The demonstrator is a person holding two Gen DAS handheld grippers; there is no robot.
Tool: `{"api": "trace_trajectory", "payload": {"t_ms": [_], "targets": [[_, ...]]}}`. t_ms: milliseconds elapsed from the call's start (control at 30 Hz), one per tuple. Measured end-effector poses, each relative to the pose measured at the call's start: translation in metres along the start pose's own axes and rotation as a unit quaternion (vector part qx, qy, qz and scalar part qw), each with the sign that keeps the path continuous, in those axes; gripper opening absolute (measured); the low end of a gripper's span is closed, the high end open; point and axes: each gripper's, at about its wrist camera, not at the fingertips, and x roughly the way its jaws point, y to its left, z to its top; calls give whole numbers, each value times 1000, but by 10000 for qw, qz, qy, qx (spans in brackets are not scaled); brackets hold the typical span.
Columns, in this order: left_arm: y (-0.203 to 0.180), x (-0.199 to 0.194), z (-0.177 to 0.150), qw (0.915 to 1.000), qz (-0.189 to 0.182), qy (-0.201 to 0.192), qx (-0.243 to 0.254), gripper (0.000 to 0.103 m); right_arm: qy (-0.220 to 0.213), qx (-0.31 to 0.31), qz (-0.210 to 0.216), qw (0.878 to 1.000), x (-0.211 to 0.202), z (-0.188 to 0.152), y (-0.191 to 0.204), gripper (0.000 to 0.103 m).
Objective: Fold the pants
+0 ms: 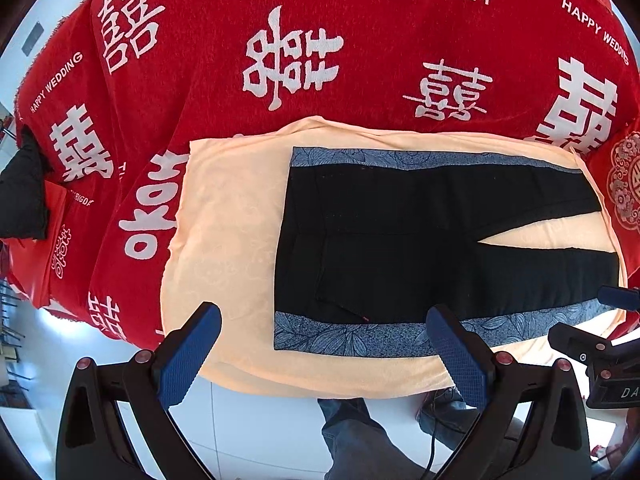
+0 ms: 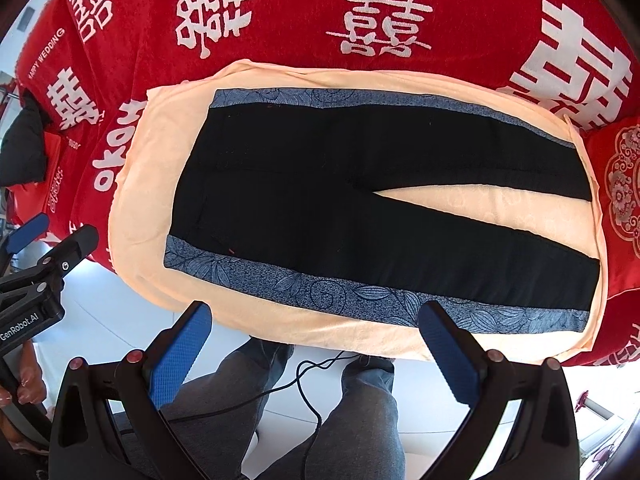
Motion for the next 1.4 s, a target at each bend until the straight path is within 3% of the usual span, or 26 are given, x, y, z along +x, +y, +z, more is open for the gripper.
{"api": "trace_trajectory", "payload": {"t_ms": [1267,1400], "targets": [[2,-1,-3,9998,171,18,23,103,-1,-36,77,10000,3,1,1,103],[7,1,-7,9997,75,107,-222,103,-9,-77,143,9999,5,-1,-5,103]]}}
